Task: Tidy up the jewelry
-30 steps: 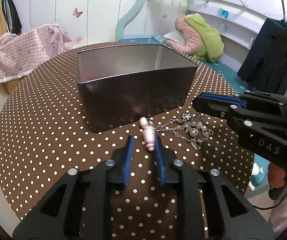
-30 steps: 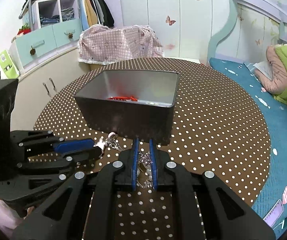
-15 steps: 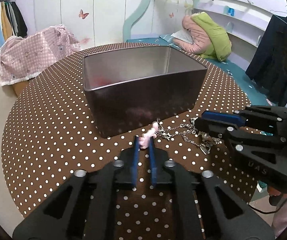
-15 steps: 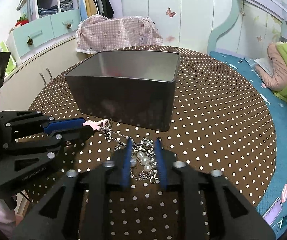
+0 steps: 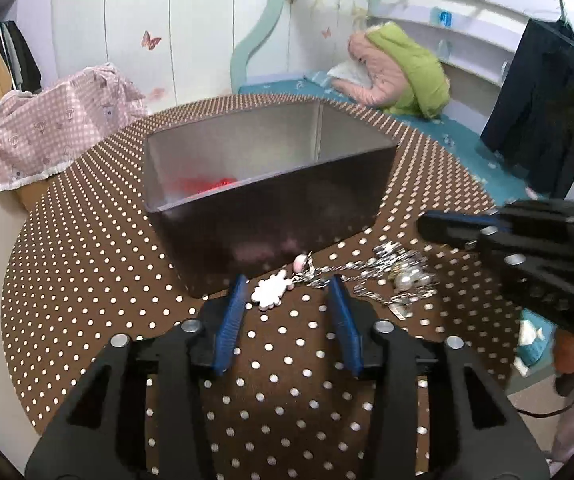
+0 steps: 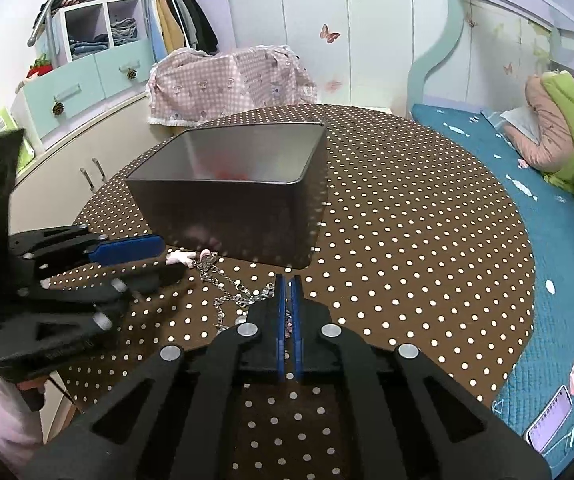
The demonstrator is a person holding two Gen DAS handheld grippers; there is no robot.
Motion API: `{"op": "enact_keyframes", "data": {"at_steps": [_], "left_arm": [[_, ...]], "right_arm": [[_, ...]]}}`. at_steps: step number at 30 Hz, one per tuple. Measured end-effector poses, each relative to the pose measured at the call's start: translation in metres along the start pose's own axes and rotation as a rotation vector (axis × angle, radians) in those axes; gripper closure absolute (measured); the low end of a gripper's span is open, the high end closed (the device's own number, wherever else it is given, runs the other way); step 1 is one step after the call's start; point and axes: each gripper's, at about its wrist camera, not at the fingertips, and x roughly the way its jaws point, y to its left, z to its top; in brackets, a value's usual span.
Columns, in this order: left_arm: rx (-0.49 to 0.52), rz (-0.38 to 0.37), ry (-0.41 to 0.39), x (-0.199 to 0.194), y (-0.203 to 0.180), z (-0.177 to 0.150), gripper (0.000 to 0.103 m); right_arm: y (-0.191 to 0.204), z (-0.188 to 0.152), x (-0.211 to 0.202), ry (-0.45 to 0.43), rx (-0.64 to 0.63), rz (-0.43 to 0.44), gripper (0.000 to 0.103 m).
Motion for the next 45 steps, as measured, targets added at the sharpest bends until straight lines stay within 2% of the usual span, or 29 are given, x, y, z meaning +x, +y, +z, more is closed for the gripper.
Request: {"op": "enact_keyframes", "data": {"at_steps": [2, 5, 8, 10, 16, 17, 18, 19, 28, 30, 32, 37, 39, 41, 43, 45], "left_arm": [[0.013, 0.003, -0.009, 0.001, -0.001, 0.002, 0.060], [0.021, 0.023, 0.012, 0.007, -0.001, 0.002, 0.088], [0.019, 0.034, 0.007, 0.006, -0.001, 0.001, 0.088], [0.016, 0.038, 0.003, 0.005, 0.000, 0.000, 0.088], [0.000, 0.055, -0.018, -0.006, -0.001, -0.007, 0.088], [-0.004, 0.059, -0.025, -0.009, -0.001, -0.008, 0.088], [-0.011, 0.060, -0.031, -0.012, 0.001, -0.009, 0.088], [-0.020, 0.056, -0.038, -0.015, 0.002, -0.009, 0.088], [-0.039, 0.048, -0.063, -0.028, 0.004, -0.010, 0.088], [-0.043, 0.077, -0.057, -0.027, 0.006, -0.011, 0.092], [-0.059, 0.102, -0.046, -0.026, 0.011, -0.012, 0.094], [-0.068, 0.086, -0.068, -0.034, 0.015, -0.013, 0.094], [-0.069, 0.082, -0.077, -0.038, 0.013, -0.012, 0.094], [-0.069, 0.079, -0.084, -0.041, 0.012, -0.011, 0.094], [-0.072, 0.082, -0.090, -0.044, 0.012, -0.010, 0.093], [-0.074, 0.082, -0.099, -0.048, 0.012, -0.009, 0.093]], "right_arm": [[-0.002, 0.000, 0.001, 0.000, 0.007, -0.007, 0.098], [-0.005, 0.000, 0.003, 0.010, 0.022, -0.016, 0.096], [-0.006, -0.001, 0.003, 0.010, 0.024, -0.019, 0.082], [-0.004, -0.001, 0.003, 0.007, 0.022, -0.016, 0.067], [0.006, 0.001, 0.025, 0.050, -0.014, -0.024, 0.069], [0.007, 0.001, 0.025, 0.048, -0.026, -0.019, 0.071], [0.009, 0.001, 0.026, 0.052, -0.036, 0.013, 0.085], [0.010, 0.000, 0.026, 0.053, -0.039, 0.025, 0.090], [0.007, -0.003, 0.021, 0.049, -0.031, 0.044, 0.097], [0.005, -0.003, 0.019, 0.045, -0.027, 0.022, 0.103], [-0.002, -0.001, 0.019, 0.050, -0.010, -0.005, 0.103], [-0.008, -0.002, 0.015, 0.045, 0.025, -0.003, 0.102], [-0.001, 0.001, 0.009, 0.022, 0.000, 0.010, 0.099], [0.014, 0.003, 0.003, -0.001, -0.055, 0.042, 0.093], [0.029, 0.004, 0.002, -0.016, -0.114, 0.068, 0.079], [0.045, 0.003, 0.006, -0.013, -0.172, 0.090, 0.072]]}}
